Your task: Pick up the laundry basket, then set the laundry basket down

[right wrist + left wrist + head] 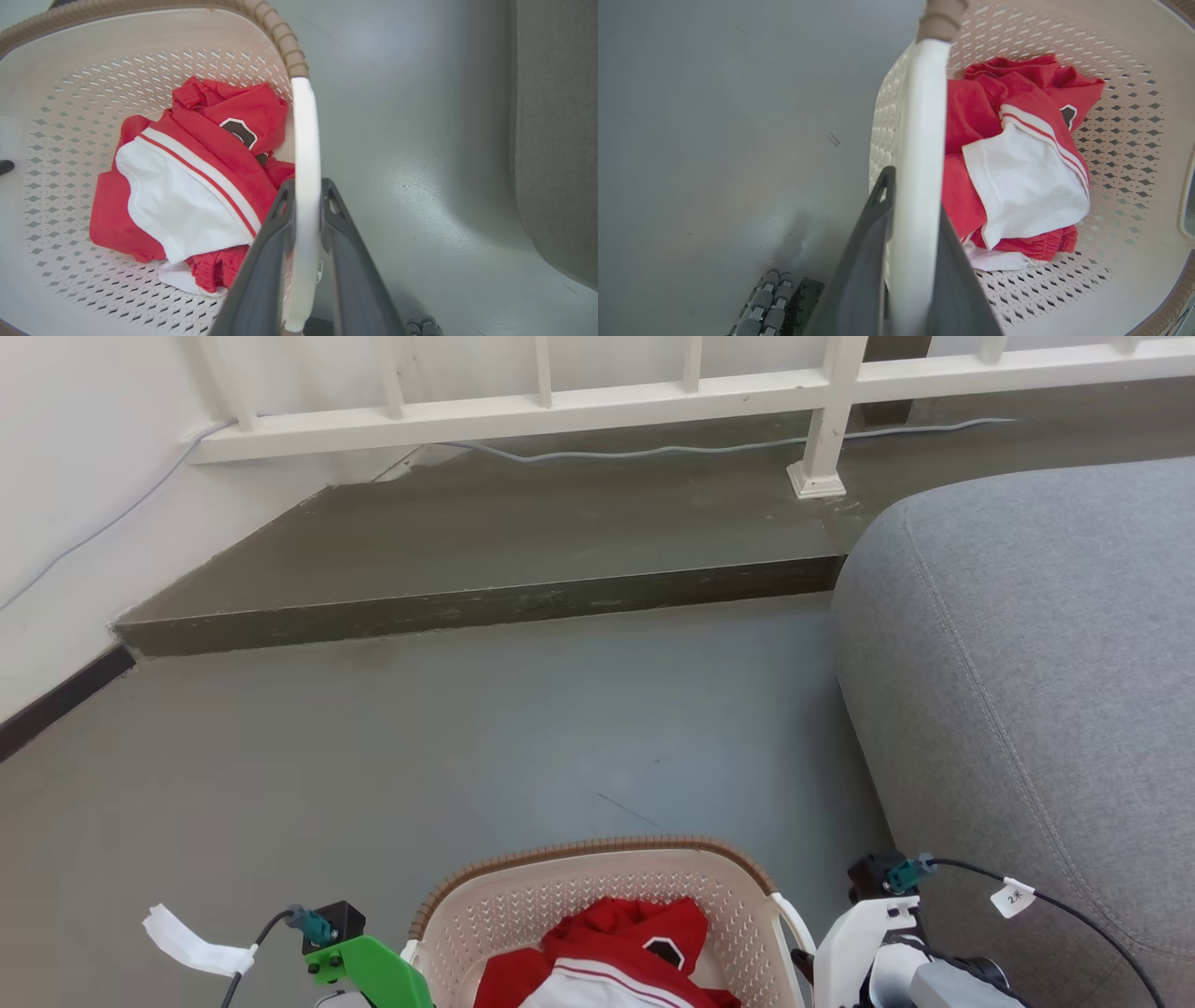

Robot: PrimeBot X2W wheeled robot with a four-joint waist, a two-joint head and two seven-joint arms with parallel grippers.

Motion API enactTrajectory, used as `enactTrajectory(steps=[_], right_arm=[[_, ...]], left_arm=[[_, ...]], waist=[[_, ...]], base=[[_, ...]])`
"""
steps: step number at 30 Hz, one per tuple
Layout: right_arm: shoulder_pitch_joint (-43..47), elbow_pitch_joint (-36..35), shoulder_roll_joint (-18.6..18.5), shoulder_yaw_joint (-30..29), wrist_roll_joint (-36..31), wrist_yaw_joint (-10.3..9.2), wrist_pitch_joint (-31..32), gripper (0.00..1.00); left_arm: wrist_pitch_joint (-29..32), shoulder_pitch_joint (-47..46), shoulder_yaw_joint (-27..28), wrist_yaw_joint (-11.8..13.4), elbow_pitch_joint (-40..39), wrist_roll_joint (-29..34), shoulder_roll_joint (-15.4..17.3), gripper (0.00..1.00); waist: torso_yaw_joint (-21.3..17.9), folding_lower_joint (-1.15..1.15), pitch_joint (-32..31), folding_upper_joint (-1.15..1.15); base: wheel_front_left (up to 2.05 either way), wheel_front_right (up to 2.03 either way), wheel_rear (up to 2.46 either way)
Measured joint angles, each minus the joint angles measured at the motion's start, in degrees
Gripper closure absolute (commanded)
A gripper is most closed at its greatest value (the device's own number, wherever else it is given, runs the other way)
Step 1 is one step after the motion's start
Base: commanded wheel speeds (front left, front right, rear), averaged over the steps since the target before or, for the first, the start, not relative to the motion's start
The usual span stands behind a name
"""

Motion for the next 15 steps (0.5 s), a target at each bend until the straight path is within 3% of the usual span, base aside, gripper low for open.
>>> enactTrajectory(steps=[15], right_arm=[[-0.07,0.21,-0.01,0.26,0.51,0.00,-0.09,1.00]], left_arm=[[-0.25,0.05,-0.55,0.00,0.02,-0.34,0.01,1.00]], waist=[[-0.41,0.00,0.27,0.00]], base=[[0.00,0.00,0.00]])
